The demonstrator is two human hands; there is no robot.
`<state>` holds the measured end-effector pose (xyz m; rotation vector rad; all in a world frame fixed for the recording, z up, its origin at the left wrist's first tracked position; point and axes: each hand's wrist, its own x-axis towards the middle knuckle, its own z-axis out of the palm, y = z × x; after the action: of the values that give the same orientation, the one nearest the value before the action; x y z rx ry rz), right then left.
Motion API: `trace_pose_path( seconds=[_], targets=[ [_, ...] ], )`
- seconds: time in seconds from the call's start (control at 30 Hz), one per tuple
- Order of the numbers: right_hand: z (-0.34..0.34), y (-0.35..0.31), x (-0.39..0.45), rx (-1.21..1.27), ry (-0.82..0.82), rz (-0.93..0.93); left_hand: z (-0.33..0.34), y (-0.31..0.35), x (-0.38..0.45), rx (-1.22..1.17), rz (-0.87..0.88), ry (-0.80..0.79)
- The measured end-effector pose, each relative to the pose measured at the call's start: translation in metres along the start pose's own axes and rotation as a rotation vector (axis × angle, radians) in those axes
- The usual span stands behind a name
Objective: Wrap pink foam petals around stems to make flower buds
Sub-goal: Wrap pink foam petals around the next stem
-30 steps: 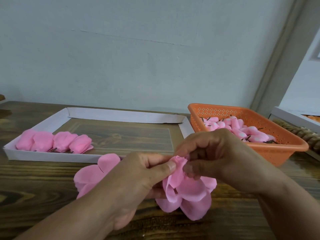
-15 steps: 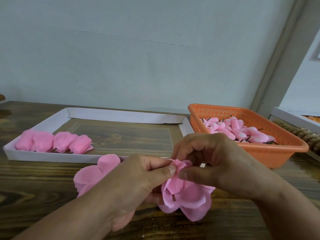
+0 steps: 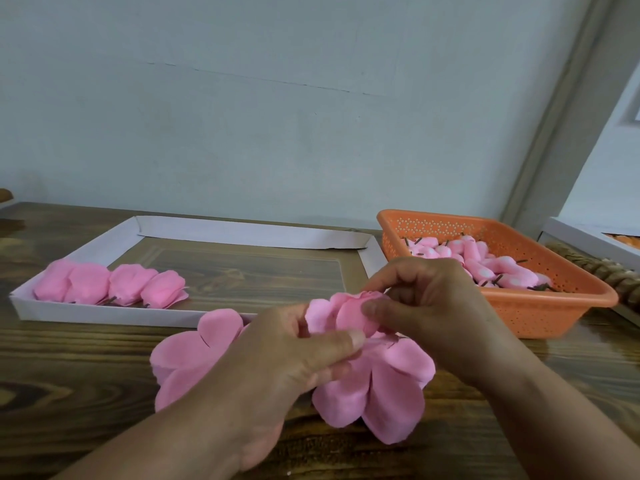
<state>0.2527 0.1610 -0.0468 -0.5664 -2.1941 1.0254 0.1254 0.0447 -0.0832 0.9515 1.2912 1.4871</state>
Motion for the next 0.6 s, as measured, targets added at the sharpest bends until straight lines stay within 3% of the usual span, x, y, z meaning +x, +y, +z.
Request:
trace_pose_path(
  seconds=[0.17,0.37,0.6],
  targets=[
    [0.01,0.003,-0.001,-0.064,0.004,-0.006,0.005,-0.004,0.0,0.055,-0.03,0.187],
    [0.01,0.004,-0.002,-0.099,-0.032,-0.014,0.005,0.0,0.004,-0.104,-0.068,0.322],
    [0.006,0.005,-0.001,-0.004,-0.056,-0.03,0.001,0.0,0.005,-0.267,-0.118,0.334]
  ],
)
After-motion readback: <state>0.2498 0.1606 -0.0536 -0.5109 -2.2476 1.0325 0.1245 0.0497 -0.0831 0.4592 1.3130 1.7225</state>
